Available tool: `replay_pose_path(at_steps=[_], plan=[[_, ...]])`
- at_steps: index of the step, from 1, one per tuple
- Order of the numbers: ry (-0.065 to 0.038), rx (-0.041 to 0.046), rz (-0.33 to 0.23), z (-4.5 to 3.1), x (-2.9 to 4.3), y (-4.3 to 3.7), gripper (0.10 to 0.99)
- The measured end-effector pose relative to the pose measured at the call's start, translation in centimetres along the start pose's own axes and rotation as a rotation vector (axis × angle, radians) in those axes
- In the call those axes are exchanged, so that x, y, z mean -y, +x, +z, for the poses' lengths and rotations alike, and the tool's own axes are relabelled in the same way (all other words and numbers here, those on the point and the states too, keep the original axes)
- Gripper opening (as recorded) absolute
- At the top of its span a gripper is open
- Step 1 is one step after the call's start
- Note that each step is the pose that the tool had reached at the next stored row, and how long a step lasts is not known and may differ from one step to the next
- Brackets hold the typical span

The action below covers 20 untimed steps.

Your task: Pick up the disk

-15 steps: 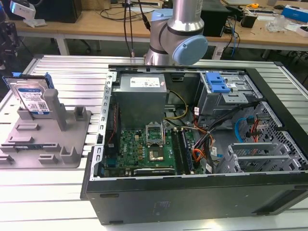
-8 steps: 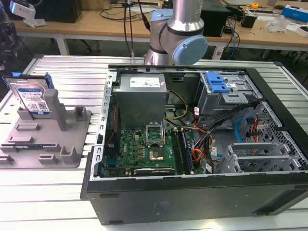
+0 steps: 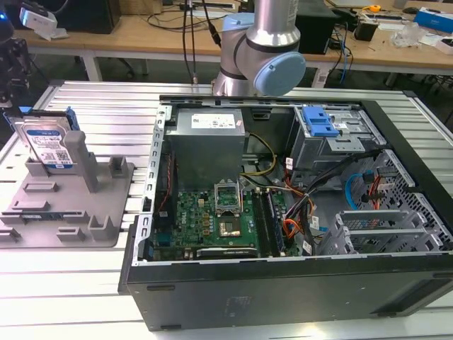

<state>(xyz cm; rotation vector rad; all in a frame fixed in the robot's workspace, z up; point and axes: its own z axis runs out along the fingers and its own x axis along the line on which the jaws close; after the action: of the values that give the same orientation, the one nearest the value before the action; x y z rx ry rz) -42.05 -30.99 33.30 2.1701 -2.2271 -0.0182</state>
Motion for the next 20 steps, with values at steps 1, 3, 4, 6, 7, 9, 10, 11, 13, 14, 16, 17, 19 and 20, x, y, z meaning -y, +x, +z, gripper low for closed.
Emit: replay_pose_path(at_steps=[1, 3, 4, 6, 7, 9, 10, 11, 13, 14, 16, 17, 19, 20], plan=[[0.0, -0.0019, -0.003, 0.19, 0.01, -0.02, 0.482], [0.0, -0.0058, -0.009, 0.46, 0.01, -0.04, 0.482], [0.0, -0.007, -0.01, 0.52, 0.01, -0.05, 0.482], [0.0, -0.0093, -0.013, 0.65, 0.02, -0.06, 0.482], [0.001, -0.0112, -0.016, 0.78, 0.02, -0.07, 0.482], [0.001, -0.013, -0.019, 0.9, 0.02, -0.11, 0.482], [0.001, -0.0142, -0.022, 0.99, 0.02, -0.16, 0.482], [0.001, -0.015, -0.024, 1.08, 0.03, -0.22, 0.482], [0.001, -0.017, -0.029, 1.25, 0.03, -0.33, 0.482], [0.001, -0.0174, -0.032, 1.32, 0.03, -0.33, 0.482], [0.001, -0.0174, -0.033, 1.4, 0.03, -0.34, 0.482], [0.001, -0.0174, -0.034, 1.45, 0.03, -0.34, 0.482], [0.001, -0.0174, -0.035, 1.61, 0.02, -0.35, 0.482], [0.001, -0.0175, -0.035, 1.66, 0.02, -0.35, 0.482]])
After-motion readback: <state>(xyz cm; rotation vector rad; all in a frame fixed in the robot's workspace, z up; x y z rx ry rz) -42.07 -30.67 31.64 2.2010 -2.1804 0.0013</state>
